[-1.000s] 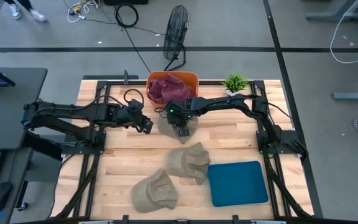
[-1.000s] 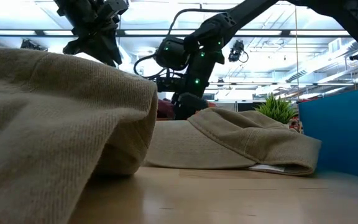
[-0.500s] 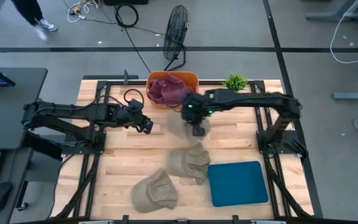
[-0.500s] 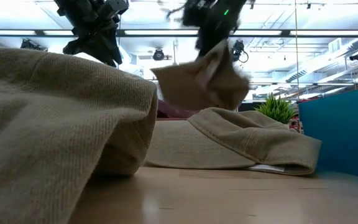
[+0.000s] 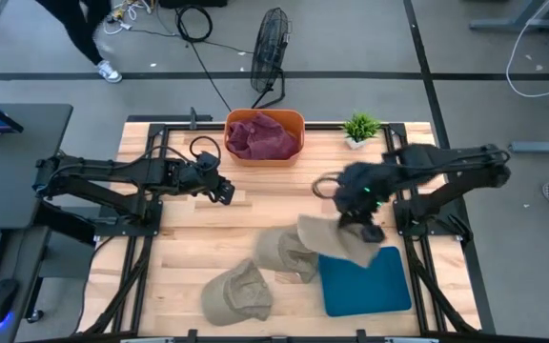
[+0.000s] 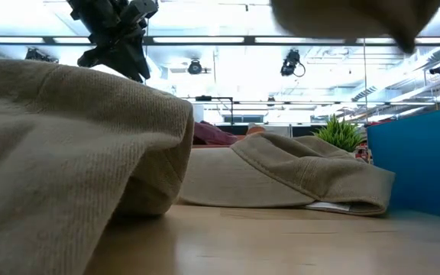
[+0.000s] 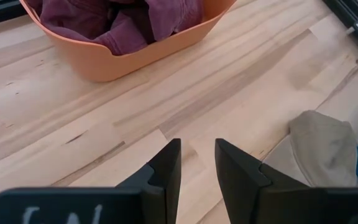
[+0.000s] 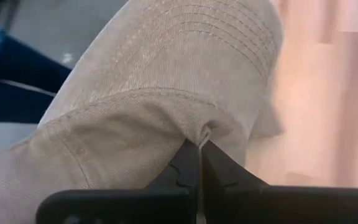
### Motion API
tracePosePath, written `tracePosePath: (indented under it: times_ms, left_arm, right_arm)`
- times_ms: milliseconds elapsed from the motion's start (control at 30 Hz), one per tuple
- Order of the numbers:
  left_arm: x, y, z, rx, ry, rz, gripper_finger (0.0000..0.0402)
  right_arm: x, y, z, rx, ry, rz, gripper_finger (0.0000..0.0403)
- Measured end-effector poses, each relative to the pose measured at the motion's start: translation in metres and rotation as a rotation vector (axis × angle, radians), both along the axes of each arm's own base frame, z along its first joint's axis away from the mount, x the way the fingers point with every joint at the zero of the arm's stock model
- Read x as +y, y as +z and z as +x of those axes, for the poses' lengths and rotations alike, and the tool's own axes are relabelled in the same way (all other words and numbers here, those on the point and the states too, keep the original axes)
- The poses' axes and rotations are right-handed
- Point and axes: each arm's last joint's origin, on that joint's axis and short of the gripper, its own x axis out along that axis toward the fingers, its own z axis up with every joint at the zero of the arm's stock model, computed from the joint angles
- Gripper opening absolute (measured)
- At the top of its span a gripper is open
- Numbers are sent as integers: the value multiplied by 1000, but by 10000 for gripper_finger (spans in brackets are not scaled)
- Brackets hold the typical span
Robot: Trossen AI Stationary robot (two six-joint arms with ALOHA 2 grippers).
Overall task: Pick & Place hat
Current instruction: Put the top brown cap into the blue bin
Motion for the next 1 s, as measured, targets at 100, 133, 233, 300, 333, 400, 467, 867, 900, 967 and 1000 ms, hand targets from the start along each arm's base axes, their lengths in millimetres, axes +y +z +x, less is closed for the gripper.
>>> tracePosePath:
  times_ms: [100, 133, 233, 300, 333, 400, 467, 867, 900, 967, 1000]
  left_arm:
    - [0, 0, 0, -1, 2, -2, 101]
    - [0, 0, 0, -2, 4, -4, 101]
    - [0, 0, 0, -10, 18, -15, 101]
    - [0, 0, 0, -10, 19, -15, 101]
    - [0, 0, 0, -10, 18, -15, 101]
    - [0, 0, 0, -10, 17, -15, 101]
    - [0, 0, 0, -7, 13, -12, 101]
    - [0, 0, 0, 12, -21, 16, 101]
    - [0, 0, 0, 13, -24, 18, 101]
    - [0, 0, 0, 14, -25, 20, 101]
    - [0, 0, 0, 14, -25, 19, 101]
  right_arm:
    - [18, 5, -14, 5, 51, 35, 0]
    - [24, 5, -17, 20, 70, 47, 0]
    - [43, 0, -23, 60, 122, 76, 0]
    - [57, -12, -23, 78, 157, 82, 0]
    - [64, -20, -23, 90, 169, 78, 0]
    - [75, -37, -25, 118, 172, 77, 0]
    - [85, -53, -25, 148, 153, 97, 0]
    - [105, -149, -62, 274, 153, -227, 0]
    - [106, -153, -65, 269, 137, -250, 0]
    - [107, -160, -69, 244, 122, -303, 0]
    - [107, -162, -69, 227, 125, -324, 0]
